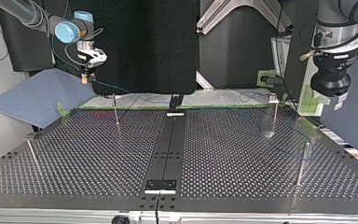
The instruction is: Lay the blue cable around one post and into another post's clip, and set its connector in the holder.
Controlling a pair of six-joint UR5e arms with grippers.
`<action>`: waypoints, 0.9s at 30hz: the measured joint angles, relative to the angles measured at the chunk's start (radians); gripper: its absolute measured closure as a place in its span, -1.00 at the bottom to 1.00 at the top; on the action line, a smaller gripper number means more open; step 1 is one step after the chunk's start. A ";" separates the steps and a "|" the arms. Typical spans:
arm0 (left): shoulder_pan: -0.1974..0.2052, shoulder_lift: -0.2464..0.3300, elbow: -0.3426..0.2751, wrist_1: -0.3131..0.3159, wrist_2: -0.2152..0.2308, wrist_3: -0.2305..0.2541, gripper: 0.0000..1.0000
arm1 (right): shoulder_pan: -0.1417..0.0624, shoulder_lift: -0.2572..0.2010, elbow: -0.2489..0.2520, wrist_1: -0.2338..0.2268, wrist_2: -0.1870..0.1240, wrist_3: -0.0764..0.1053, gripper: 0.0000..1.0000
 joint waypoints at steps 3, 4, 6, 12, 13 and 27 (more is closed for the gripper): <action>0.000 0.000 0.000 -0.001 -0.009 0.001 -1.00 | 0.000 0.000 0.000 0.000 0.000 0.000 1.00; 0.000 0.000 0.000 -0.001 -0.011 0.001 -1.00 | 0.000 0.000 0.000 -0.001 0.000 0.000 1.00; 0.000 0.000 0.000 -0.001 -0.012 0.002 -1.00 | 0.000 0.000 0.000 -0.001 0.000 0.000 1.00; 0.000 0.000 -0.009 0.000 -0.014 0.004 -1.00 | 0.000 0.000 0.000 -0.002 0.000 0.000 1.00; 0.000 -0.001 -0.011 0.001 -0.014 0.004 -1.00 | 0.000 0.000 0.000 -0.002 0.000 0.000 1.00; -0.004 -0.003 -0.014 0.004 -0.014 0.004 -1.00 | 0.000 0.001 0.000 -0.001 0.000 0.000 1.00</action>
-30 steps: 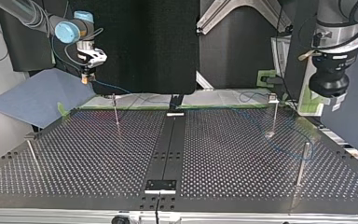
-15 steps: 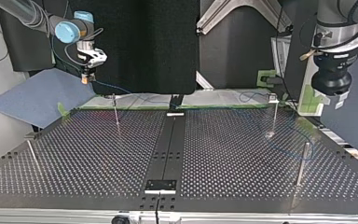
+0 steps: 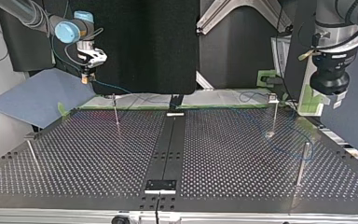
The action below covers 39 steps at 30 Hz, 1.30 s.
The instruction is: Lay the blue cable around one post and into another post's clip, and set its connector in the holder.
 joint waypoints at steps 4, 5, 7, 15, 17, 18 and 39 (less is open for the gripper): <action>-0.001 0.000 0.000 0.000 0.000 0.000 -1.00 | 0.000 0.000 0.000 0.000 0.000 0.000 1.00; -0.001 0.000 0.000 0.000 0.000 0.000 -1.00 | 0.000 0.000 0.000 0.000 0.000 0.000 1.00; -0.002 0.000 -0.001 0.000 -0.001 0.000 -1.00 | 0.000 0.000 0.000 0.000 0.000 0.000 1.00; -0.004 0.000 0.000 0.001 -0.001 0.000 -1.00 | 0.000 0.000 0.000 0.001 0.000 0.000 1.00; -0.006 0.000 0.000 0.005 0.000 0.000 -1.00 | 0.000 0.000 0.000 0.002 0.000 0.000 1.00; -0.007 0.000 0.000 0.007 0.001 0.001 -1.00 | 0.000 0.000 0.000 0.002 0.000 0.000 1.00; -0.063 0.041 -0.048 0.191 0.180 0.020 -1.00 | 0.000 0.000 0.000 0.007 -0.001 -0.004 1.00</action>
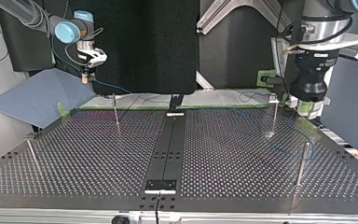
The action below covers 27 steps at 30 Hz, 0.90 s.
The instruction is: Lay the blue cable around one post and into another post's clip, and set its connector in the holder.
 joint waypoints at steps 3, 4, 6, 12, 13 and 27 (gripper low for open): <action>-0.012 0.001 -0.025 0.026 0.026 0.000 -1.00 | 0.001 0.000 0.000 0.002 0.000 -0.001 1.00; -0.018 0.002 -0.036 0.036 0.037 -0.001 -1.00 | 0.001 0.000 0.000 0.002 0.000 -0.002 1.00; -0.027 0.002 -0.052 0.052 0.053 -0.003 -1.00 | 0.001 0.000 0.000 0.003 0.000 -0.002 1.00; -0.060 0.001 -0.101 0.101 0.102 -0.010 -1.00 | 0.005 0.000 0.000 0.003 0.001 -0.006 1.00; -0.066 0.001 -0.111 0.112 0.112 -0.012 -1.00 | 0.005 0.000 0.000 0.003 0.001 -0.006 1.00; -0.136 -0.053 -0.243 0.244 0.242 -0.007 -1.00 | 0.008 0.000 0.000 0.002 0.002 -0.007 1.00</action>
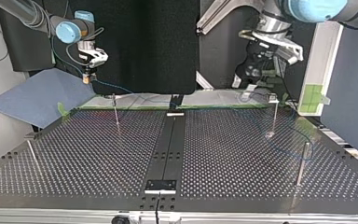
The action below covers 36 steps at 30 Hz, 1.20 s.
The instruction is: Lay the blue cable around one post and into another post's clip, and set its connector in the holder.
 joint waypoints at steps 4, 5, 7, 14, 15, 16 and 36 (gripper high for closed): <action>-0.034 -0.034 -0.034 0.035 -0.004 0.006 -1.00 | 0.000 0.000 0.000 0.002 0.001 0.000 1.00; -0.041 -0.041 -0.042 0.042 -0.009 0.006 -1.00 | 0.000 0.000 0.000 0.003 0.001 0.000 1.00; -0.058 -0.058 -0.059 0.059 -0.024 0.004 -1.00 | 0.000 0.000 0.000 0.003 0.001 0.000 1.00; -0.120 -0.120 -0.121 0.121 -0.084 -0.036 -1.00 | 0.000 0.000 0.000 0.000 0.000 0.000 1.00; -0.128 -0.128 -0.129 0.129 -0.093 -0.040 -1.00 | 0.000 0.000 0.000 0.000 0.000 0.000 1.00; -0.139 -0.139 -0.140 0.140 -0.104 -0.044 -1.00 | 0.000 0.000 0.000 -0.001 0.000 0.000 1.00; -0.323 -0.323 -0.163 0.324 -0.211 -0.064 -1.00 | -0.009 0.003 0.000 0.015 0.029 -0.022 1.00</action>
